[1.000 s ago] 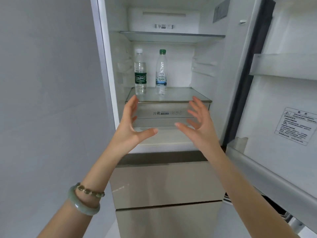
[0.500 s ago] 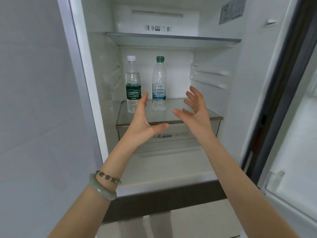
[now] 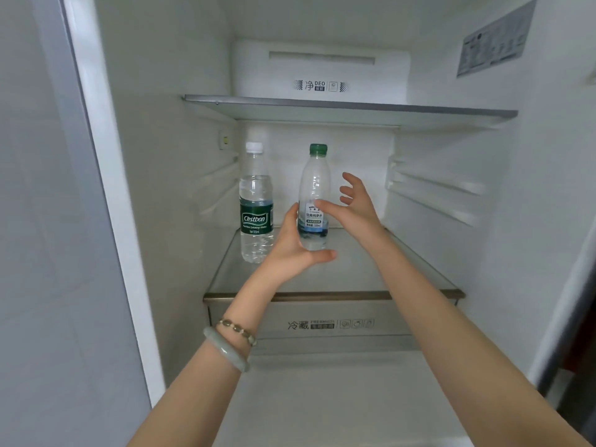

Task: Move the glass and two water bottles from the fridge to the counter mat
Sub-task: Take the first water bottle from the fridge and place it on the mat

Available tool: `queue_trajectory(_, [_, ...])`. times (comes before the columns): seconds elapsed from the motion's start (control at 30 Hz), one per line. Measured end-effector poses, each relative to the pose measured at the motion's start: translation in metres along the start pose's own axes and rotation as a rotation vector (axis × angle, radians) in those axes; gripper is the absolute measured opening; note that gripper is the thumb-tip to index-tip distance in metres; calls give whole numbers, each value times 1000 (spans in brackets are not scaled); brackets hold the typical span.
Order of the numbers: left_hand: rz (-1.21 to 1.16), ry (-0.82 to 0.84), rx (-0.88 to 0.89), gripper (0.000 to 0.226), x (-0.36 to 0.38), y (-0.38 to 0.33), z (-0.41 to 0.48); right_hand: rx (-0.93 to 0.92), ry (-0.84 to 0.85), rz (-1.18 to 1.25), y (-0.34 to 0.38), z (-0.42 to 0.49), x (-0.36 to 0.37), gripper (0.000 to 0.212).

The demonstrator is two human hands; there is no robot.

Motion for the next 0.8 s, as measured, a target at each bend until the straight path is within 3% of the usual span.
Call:
queue_trajectory(0.13, [38, 18, -77, 121, 1, 13, 12, 108, 74, -84, -14, 29, 13, 95])
queue_trajectory(0.23, [47, 36, -102, 120, 2, 17, 16, 136, 120, -88, -23, 39, 22, 82])
queue_trajectory(0.6, [40, 28, -62, 108, 12, 17, 15, 66, 20, -14, -15, 37, 13, 56])
queue_trajectory(0.8, [39, 58, -101, 111, 7, 9, -5, 14, 23, 22, 13, 9, 2, 68])
Point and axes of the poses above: each hand's wrist, its own z-axis towards the middle knuckle, its own x-axis out of the palm, y = z × x, the point moved 4 cm from there along z, towards the middle knuckle, and after that the axes turned 14 degrees about x, right-handed, at the moved point
